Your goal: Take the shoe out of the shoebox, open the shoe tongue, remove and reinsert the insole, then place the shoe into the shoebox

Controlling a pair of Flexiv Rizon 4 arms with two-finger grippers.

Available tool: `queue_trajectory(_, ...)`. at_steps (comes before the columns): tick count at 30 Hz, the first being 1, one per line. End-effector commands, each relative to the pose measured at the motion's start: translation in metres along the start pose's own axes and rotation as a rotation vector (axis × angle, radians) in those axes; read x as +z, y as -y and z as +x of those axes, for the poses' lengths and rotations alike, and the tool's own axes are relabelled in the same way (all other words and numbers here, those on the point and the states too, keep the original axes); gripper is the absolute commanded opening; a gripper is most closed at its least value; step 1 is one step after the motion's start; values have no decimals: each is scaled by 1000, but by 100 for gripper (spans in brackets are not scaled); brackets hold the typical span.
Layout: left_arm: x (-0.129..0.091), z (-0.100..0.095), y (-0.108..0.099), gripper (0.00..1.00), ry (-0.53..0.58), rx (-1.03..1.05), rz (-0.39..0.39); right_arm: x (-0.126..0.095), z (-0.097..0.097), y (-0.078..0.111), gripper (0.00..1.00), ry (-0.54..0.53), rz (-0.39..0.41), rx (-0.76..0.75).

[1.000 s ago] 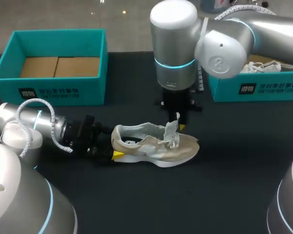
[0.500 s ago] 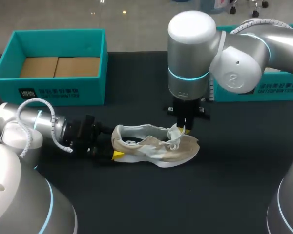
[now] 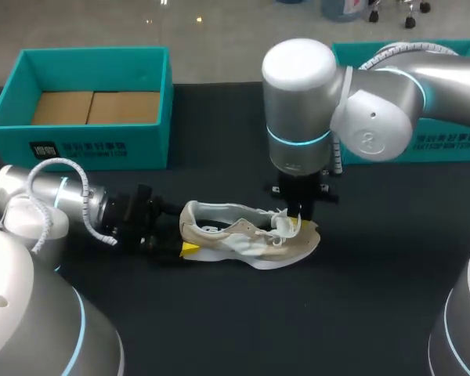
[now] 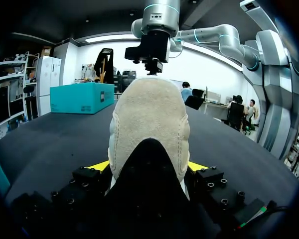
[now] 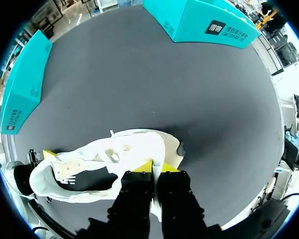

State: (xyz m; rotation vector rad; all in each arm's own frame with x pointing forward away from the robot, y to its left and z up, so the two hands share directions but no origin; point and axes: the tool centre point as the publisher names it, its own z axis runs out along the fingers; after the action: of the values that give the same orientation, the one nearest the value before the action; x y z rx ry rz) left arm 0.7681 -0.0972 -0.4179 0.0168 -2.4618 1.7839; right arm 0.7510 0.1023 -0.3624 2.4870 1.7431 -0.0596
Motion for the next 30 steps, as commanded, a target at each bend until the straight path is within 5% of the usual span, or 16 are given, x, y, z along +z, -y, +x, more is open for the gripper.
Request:
queue_trajectory(1,-1,0,-2,0,1,-1,-2,8,1,6,0,9,-10,276)
queue_trajectory(4,-1,0,-2,0,1,-1,-2,7,-1,7,0,8,-10,274)
queue_trajectory(5,-1,0,-2,0,1,-1,-2,6,-1,7,9,4,-9,268)
queue_trajectory(7,-1,0,-2,0,1,-1,-2,4,1,8,45,12,-13,260)
queue_trajectory(9,-1,0,-2,0,1,-1,-2,-1,3,10,100,12,-26,255)
queue_trajectory(30,-1,0,-2,0,1,-1,-2,-75,25,14,100,-42,-155,172)
